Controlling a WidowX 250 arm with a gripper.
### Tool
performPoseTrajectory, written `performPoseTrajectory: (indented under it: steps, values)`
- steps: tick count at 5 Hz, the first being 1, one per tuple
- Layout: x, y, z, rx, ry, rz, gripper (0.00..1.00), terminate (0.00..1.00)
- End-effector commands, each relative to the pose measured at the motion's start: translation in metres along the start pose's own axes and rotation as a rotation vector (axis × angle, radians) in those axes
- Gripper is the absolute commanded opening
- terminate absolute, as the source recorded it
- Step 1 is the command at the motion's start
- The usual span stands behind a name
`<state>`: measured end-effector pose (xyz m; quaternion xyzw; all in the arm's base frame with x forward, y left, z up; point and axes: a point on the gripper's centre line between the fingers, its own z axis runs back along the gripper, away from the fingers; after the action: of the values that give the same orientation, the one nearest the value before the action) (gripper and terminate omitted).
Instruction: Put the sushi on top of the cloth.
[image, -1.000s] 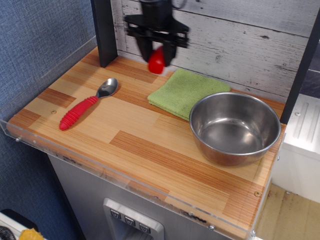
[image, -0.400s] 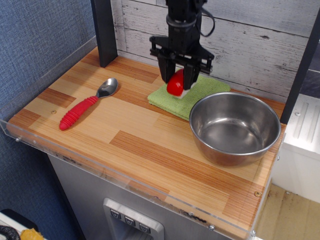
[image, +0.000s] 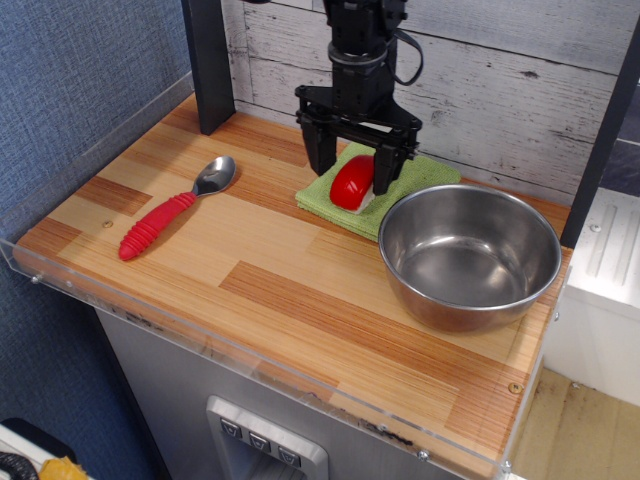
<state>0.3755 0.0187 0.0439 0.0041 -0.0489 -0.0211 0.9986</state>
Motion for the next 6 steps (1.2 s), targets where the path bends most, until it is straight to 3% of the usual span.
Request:
performPoseTrajectory:
  steps: [1,2,3,4,5,6]
  values:
    - [-0.026,0.019,0.093,0.005,-0.115,0.078,1.00,0.00]
    - [-0.050,0.023,0.109,-0.058,-0.111,0.078,1.00,0.00]
    - [-0.067,0.021,0.095,-0.039,-0.038,0.029,1.00,0.00]
    - [-0.079,0.018,0.085,-0.011,-0.033,-0.023,1.00,0.00]
    - [-0.081,0.010,0.084,0.035,-0.057,-0.075,1.00,0.00]
    - [-0.083,0.006,0.087,0.043,-0.092,-0.062,1.00,0.00]
